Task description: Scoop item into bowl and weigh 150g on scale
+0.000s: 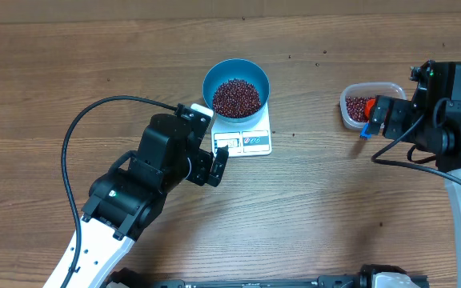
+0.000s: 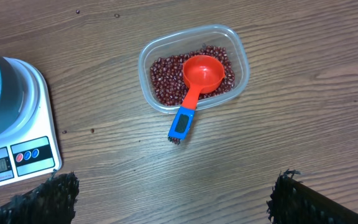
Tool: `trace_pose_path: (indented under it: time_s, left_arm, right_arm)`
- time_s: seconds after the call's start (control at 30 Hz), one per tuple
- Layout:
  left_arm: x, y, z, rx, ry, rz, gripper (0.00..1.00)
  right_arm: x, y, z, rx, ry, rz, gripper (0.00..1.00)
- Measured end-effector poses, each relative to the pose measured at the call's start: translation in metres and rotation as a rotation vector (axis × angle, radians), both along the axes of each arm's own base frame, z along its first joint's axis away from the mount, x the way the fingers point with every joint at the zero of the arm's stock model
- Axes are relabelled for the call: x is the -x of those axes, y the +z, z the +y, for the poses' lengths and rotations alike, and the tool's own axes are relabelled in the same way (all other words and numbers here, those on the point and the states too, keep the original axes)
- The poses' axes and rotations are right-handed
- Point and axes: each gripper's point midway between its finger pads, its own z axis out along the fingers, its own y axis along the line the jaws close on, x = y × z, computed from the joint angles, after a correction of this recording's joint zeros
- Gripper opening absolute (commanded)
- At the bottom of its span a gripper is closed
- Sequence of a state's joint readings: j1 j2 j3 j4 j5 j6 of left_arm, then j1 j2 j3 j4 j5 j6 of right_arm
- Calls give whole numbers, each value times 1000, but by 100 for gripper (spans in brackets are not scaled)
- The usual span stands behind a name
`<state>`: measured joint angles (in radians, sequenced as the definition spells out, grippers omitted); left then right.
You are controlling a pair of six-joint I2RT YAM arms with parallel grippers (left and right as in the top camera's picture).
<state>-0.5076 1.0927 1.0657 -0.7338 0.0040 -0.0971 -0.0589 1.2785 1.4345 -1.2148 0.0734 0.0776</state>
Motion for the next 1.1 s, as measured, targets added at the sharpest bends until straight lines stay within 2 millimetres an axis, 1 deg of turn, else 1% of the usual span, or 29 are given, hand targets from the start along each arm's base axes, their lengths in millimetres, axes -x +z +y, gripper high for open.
trace_pose_path:
  time_s: [0.93, 1.1]
  left_arm:
    - [0, 0, 0, 0, 0, 1, 100]
    - [6, -6, 3, -16, 0, 29, 100]
  right_arm:
    - [0, 0, 0, 0, -1, 0, 100]
    - [0, 0, 0, 0, -1, 0, 100]
